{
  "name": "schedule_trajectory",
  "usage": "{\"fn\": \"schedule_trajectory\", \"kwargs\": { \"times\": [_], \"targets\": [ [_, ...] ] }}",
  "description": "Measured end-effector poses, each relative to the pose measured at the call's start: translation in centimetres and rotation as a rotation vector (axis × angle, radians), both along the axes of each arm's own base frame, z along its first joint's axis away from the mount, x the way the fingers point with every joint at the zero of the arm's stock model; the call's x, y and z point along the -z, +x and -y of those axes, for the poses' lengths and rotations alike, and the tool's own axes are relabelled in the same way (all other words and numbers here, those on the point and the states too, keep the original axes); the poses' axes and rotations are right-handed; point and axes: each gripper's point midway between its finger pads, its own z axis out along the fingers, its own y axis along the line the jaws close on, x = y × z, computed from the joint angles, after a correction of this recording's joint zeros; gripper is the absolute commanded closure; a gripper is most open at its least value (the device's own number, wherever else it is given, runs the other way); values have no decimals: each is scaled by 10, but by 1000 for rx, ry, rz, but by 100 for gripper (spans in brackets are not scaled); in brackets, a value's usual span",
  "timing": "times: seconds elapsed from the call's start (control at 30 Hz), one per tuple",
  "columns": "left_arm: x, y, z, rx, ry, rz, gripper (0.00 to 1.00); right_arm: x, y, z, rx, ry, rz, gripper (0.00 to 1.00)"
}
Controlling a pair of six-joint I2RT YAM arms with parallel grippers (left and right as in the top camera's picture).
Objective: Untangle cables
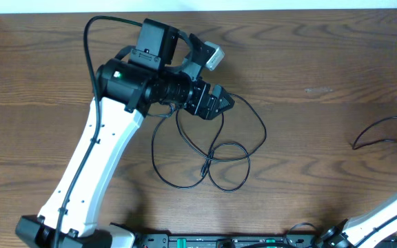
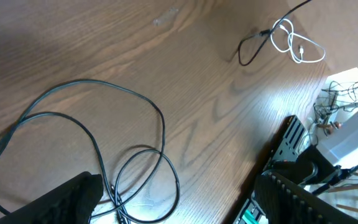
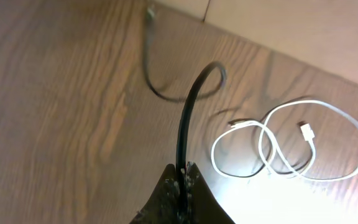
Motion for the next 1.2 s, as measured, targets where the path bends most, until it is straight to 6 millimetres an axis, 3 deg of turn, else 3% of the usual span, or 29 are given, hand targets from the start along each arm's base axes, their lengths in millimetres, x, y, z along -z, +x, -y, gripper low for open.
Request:
{"fn": "schedule_trajectory", "kwargs": {
  "times": [0.17, 0.2, 0.27, 0.3, 0.33, 0.53, 0.7, 0.93, 1.2],
  "targets": [
    [-8, -4, -2, 0, -9, 22, 16, 11, 1, 1, 7, 18, -7, 97],
    [-9, -5, -2, 0, -10, 26, 16, 12, 1, 2, 10, 19, -7, 92],
    [-11, -5, -2, 0, -12, 29, 16, 15, 1, 3, 21, 21, -2, 64],
    [-11, -5, -2, 0, -12, 30, 16, 15, 1, 4, 21, 23, 2, 15],
    [-11, -5, -2, 0, -12, 30, 16, 15, 1, 5, 19, 26, 7, 1],
    [-11, -5, -2, 0, -12, 30, 16, 14, 2, 11, 13, 63, 77, 1],
    [-11, -5, -2, 0, -12, 31, 16, 12, 19, 2, -102, 121, 165, 1],
    [-12, -4, -2, 1, -15, 37, 16, 18, 44, -58, -343, 273, 179, 1],
    [-15, 0, 0, 1, -25, 63, 16, 36, 58, -130, -424, 303, -37, 4]
  ]
}}
